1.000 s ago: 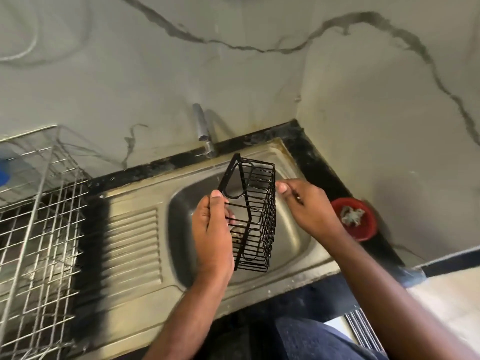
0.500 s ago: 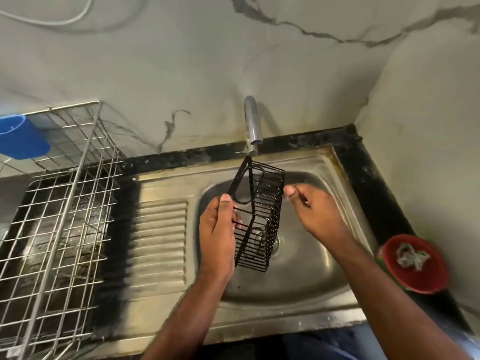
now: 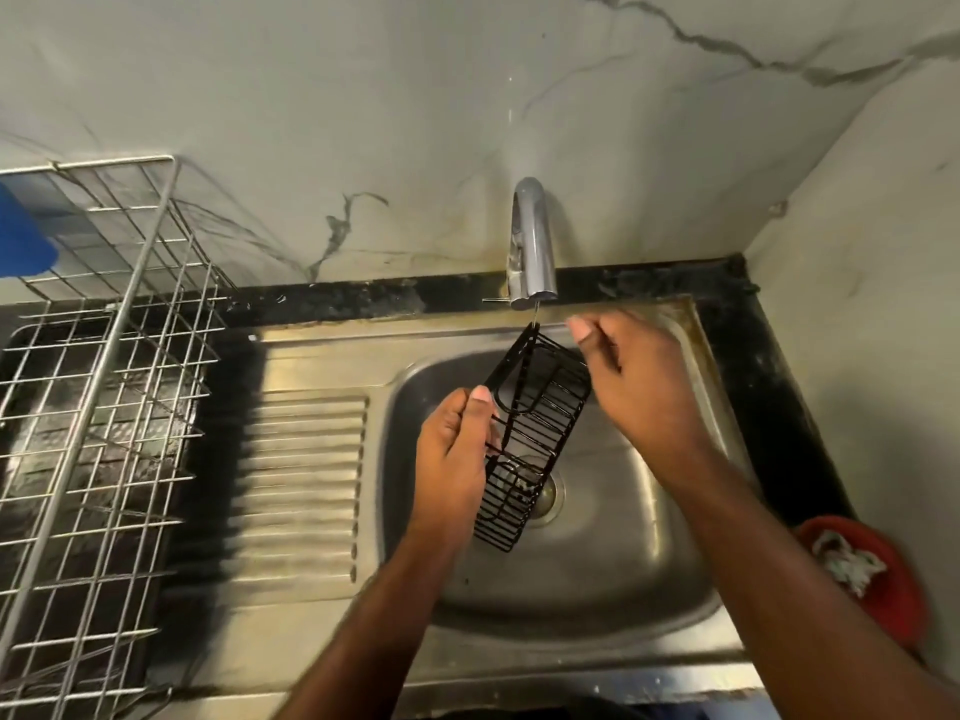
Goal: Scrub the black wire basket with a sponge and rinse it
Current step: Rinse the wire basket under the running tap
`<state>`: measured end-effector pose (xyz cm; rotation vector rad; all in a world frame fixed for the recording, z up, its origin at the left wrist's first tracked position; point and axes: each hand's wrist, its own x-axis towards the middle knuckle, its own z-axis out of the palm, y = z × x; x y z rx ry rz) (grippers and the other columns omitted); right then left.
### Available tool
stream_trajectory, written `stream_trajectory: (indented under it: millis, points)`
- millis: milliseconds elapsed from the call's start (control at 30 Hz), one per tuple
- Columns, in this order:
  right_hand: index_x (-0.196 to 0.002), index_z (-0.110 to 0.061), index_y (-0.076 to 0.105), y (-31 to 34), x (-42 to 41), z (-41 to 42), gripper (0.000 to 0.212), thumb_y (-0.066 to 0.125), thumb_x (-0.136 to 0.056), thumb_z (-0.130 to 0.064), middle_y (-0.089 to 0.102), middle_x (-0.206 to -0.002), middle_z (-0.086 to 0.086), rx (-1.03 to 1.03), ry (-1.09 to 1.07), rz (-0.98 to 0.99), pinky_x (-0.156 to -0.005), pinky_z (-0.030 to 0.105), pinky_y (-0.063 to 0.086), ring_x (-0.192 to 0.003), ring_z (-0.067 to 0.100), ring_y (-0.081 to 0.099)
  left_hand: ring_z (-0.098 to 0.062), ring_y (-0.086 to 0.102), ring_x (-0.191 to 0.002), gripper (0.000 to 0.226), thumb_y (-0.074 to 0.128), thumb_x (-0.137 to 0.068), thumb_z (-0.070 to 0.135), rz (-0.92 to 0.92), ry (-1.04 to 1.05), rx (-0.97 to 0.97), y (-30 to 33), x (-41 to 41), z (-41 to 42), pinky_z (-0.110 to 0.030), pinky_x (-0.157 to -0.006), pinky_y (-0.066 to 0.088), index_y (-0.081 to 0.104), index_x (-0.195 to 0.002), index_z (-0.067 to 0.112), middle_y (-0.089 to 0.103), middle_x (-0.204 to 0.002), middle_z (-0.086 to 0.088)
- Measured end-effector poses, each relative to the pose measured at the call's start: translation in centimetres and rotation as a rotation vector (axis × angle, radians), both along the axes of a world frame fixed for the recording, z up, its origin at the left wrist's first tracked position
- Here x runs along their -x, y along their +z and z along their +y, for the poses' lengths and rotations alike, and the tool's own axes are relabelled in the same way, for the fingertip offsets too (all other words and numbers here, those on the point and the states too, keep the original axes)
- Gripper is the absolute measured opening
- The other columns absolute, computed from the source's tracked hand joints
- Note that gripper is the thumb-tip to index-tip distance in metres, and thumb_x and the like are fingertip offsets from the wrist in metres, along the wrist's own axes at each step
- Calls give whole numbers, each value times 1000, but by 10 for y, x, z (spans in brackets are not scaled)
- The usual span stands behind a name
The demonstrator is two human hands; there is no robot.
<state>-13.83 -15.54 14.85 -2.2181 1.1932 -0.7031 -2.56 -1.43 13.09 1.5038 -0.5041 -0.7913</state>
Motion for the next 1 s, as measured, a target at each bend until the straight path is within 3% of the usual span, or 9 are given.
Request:
stream_trajectory:
  millis: [100, 233, 333, 467, 600, 733, 800, 900, 1000]
  points:
    - [-111, -12, 72, 1, -26, -6, 22, 54, -103, -21, 74, -96, 0, -454, 28, -311, -76, 20, 57, -85, 9, 70, 1, 51, -51, 31, 49, -105, 19, 13, -76, -35, -2, -4, -5, -11, -51, 45, 54, -85, -4, 54, -58, 7]
    - [-114, 4, 66, 2, -56, -18, 22, 49, -103, -6, 75, -89, 10, -1027, -107, -770, -70, 21, 58, -80, 14, 72, -3, 57, -57, 26, 50, -105, 24, 60, -211, -103, -10, -11, -12, -23, -62, 52, 56, -88, 7, 59, -62, 10]
    - [-110, 1, 67, 1, -61, -21, 24, 47, -103, -10, 75, -84, 7, -1228, -98, -836, -65, 20, 58, -77, 12, 70, -8, 60, -69, 25, 49, -105, 26, 51, -295, -137, -21, -16, -16, -30, -73, 53, 63, -104, 5, 63, -76, 5]
    - [-112, 2, 66, 0, -60, -19, 29, 45, -106, -18, 74, -84, 8, -1196, -166, -874, -61, 21, 57, -72, 13, 71, -11, 63, -78, 23, 46, -106, 29, 31, -352, -153, -30, -20, -20, -34, -81, 51, 65, -111, 16, 61, -69, 9]
    - [-110, -1, 70, -1, -51, -10, 31, 46, -106, -20, 75, -97, 12, -990, 29, -512, -73, 24, 59, -86, 18, 72, -9, 65, -82, 22, 41, -108, 30, -53, -396, -194, -39, -22, -23, -23, -75, 45, 58, -105, 17, 58, -74, 9]
    - [-110, -3, 70, 0, -41, -18, 28, 48, -106, -19, 76, -98, 8, -806, -35, -394, -79, 26, 59, -88, 16, 74, -5, 63, -77, 29, 39, -108, 33, -105, -387, -202, -40, -25, -27, -24, -73, 43, 61, -120, 18, 60, -68, 11]
    - [-109, -8, 71, 1, -37, -20, 24, 49, -105, -16, 76, -101, 5, -778, 59, -265, -83, 26, 60, -92, 13, 74, -2, 61, -71, 29, 40, -108, 30, -125, -381, -195, -39, -26, -30, -19, -68, 43, 62, -121, 17, 60, -68, 10]
    - [-104, -12, 71, 1, -33, -22, 21, 51, -103, -6, 76, -101, 3, -687, 13, -304, -82, 23, 59, -93, 11, 74, 2, 62, -66, 28, 41, -108, 29, -164, -369, -179, -33, -26, -37, -11, -64, 44, 63, -121, 18, 59, -65, 12]
    - [-101, -10, 72, 3, -32, -21, 20, 54, -101, -2, 77, -94, 7, -654, 19, -310, -71, 19, 59, -82, 13, 76, 1, 66, -63, 31, 42, -108, 28, -268, -350, -198, -29, -25, -46, -22, -66, 48, 65, -107, 8, 60, -63, 7]
